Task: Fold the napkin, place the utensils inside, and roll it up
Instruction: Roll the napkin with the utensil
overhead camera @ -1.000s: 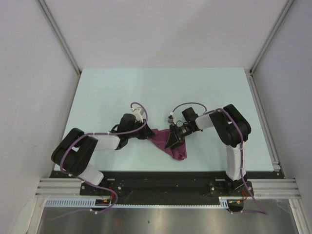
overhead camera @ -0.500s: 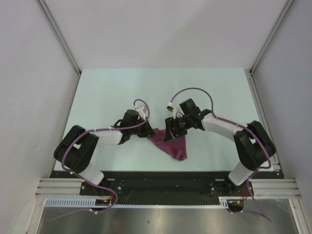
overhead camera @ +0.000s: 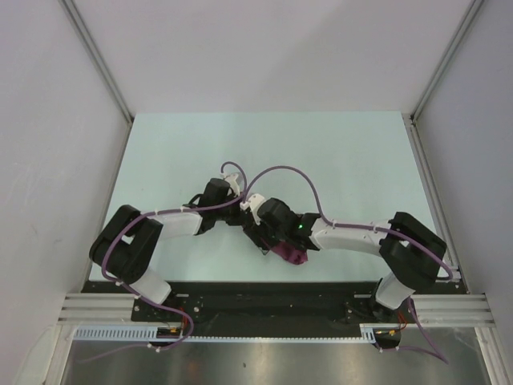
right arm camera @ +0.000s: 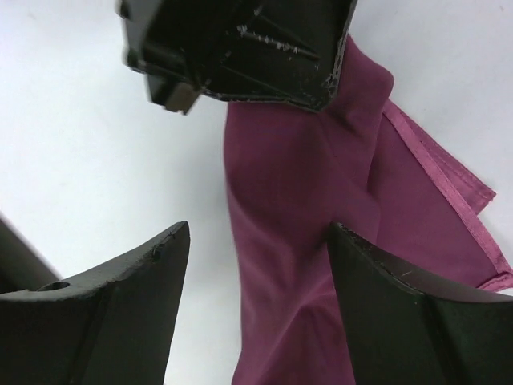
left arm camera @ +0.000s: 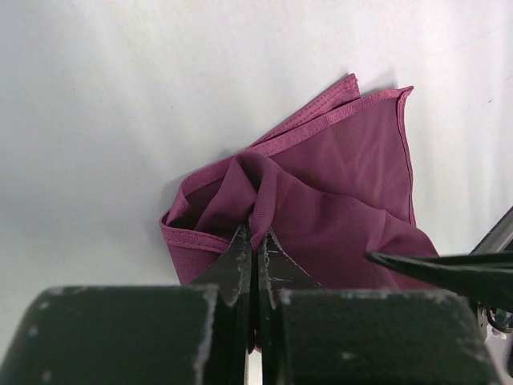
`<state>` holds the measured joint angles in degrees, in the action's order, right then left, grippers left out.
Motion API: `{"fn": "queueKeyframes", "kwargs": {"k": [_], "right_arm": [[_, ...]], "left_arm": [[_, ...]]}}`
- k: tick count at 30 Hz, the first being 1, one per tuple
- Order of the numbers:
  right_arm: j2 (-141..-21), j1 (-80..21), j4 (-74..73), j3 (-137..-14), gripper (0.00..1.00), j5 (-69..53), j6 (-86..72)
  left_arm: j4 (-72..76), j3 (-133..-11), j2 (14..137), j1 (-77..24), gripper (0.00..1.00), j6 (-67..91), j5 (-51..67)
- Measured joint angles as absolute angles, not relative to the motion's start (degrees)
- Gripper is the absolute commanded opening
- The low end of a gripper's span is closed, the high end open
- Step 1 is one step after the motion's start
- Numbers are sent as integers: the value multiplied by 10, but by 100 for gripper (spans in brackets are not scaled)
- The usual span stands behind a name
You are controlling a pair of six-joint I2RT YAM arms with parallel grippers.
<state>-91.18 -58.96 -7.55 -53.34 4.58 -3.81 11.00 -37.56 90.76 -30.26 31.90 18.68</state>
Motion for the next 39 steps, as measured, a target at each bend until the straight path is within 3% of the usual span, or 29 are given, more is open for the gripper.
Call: {"fn": "queueKeyframes", "kwargs": {"k": [7, 9, 12, 13, 14, 15, 18, 21, 31, 39], "right_arm": [[-971, -595, -69, -534, 70, 71, -15], [-981, -590, -65, -534, 62, 66, -15], [-985, -573, -65, -539, 41, 49, -22], [-986, -564, -65, -540, 35, 40, -26], [-986, -555, -66, -541, 25, 29, -31], [-986, -547, -66, -541, 20, 17, -37], [-987, -520, -66, -541, 8, -34, -59], [-989, -492, -63, -541, 3, -93, -83], [-1035, -417, 2, -522, 0, -345, -199], [-1092, -380, 78, -511, 0, -483, -269]], "left_arm": [[101, -379, 908, -303, 0, 319, 187], [100, -380, 908, -303, 0, 319, 189], [100, -380, 908, -303, 13, 315, 191], [100, -380, 908, -303, 28, 314, 191], [99, -380, 907, -303, 35, 312, 191], [98, -380, 906, -303, 51, 310, 190], [86, -381, 889, -301, 77, 305, 179], [66, -381, 851, -295, 86, 299, 160], [81, -311, 708, -282, 87, 284, 107], [112, -263, 693, -287, 86, 279, 134]]}}
